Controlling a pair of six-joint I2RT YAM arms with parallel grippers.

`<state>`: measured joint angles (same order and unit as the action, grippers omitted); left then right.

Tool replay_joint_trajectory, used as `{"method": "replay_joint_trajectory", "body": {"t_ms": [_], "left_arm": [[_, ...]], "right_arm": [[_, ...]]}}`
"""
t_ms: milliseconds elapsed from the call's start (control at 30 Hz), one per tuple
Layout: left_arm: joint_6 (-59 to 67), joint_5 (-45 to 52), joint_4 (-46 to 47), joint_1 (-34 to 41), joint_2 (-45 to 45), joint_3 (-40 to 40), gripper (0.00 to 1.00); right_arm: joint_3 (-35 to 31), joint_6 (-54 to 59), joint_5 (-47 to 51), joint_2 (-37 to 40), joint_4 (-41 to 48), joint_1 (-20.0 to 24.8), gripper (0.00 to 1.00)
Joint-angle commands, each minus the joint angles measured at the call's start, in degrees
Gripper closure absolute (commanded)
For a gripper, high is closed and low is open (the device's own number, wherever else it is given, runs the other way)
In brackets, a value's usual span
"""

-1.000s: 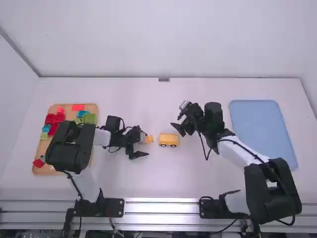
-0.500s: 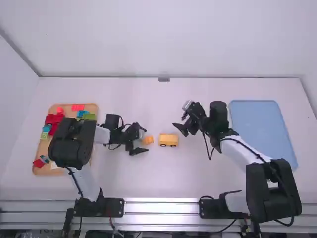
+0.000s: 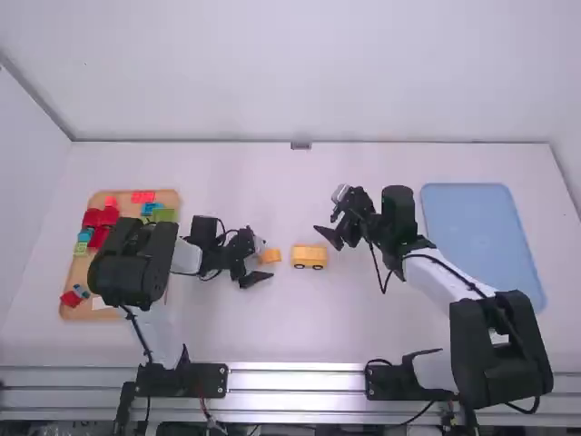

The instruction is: Assemble lego blocks to make yellow taxi

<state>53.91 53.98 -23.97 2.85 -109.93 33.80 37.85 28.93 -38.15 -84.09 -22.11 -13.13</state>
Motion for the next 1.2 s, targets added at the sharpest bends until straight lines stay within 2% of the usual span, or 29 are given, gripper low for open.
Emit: {"method": "replay_joint_trajectory", "body": {"t_ms": [0, 867, 967, 1033, 1167], "left_arm": [[2.58, 1.03, 0.59, -0.24, -0.68, -0.11, 0.01], [2.54, 1.18, 0.24, -0.28, -4.0, 3.13, 0.11], [3.04, 3.04, 0.52, -0.28, -4.0, 3.43, 0.21], [5.16, 3.08, 1.18, -0.24, -4.0, 3.15, 0.36], [5.11, 1.88, 0.87, -0.22, -4.0, 2.4, 0.46]], "right_arm": [[-0.33, 0.09, -0.37, 0.02, -0.33, -0.07, 0.02], [-0.33, 0.02, -0.42, 0.02, -0.2, 0.0, 0.02], [-0.33, 0.04, -0.42, 0.02, -0.2, 0.0, 0.02], [-0.33, 0.04, -0.42, 0.02, -0.17, 0.0, 0.02], [-0.33, 0.04, -0.42, 0.02, -0.2, 0.02, 0.02]]}}
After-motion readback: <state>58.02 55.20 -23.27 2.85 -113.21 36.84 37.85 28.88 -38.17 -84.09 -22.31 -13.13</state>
